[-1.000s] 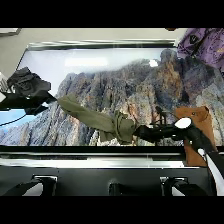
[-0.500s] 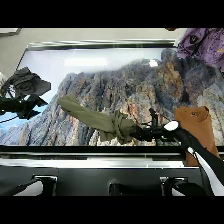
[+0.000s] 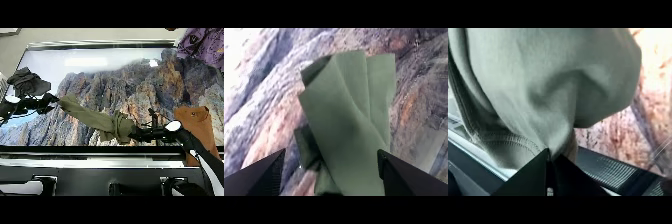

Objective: Fold the clothes and pants, and hang the long-sleeved shirts on hangers.

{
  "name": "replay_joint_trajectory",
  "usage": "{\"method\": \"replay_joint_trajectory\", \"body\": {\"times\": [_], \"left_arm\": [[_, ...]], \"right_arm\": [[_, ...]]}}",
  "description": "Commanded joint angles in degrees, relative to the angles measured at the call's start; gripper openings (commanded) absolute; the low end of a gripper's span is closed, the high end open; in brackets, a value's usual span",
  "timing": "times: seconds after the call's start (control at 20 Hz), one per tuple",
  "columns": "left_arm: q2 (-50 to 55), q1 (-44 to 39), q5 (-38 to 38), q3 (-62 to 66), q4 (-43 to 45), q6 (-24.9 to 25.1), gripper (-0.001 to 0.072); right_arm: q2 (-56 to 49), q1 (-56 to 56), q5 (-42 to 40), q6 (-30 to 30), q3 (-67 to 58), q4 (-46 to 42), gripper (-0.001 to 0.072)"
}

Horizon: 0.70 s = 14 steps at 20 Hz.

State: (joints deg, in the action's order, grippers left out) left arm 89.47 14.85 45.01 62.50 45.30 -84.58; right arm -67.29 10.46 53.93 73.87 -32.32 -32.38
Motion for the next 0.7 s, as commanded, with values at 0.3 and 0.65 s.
{"method": "replay_joint_trajectory", "body": {"times": [0.3, 0.65], "left_arm": [[10.6, -2.1, -3.1, 7.6, -2.9, 2.3, 0.0034], [1.8, -0.1, 1.7, 22.3, -1.6, 4.2, 0.0013]], "right_arm": [[0.4, 0.0, 1.0, 2.3, 0.0, -0.3, 0.0026], [7.5, 0.0, 0.8, 18.8, -19.3, -30.0, 0.0025]]}}
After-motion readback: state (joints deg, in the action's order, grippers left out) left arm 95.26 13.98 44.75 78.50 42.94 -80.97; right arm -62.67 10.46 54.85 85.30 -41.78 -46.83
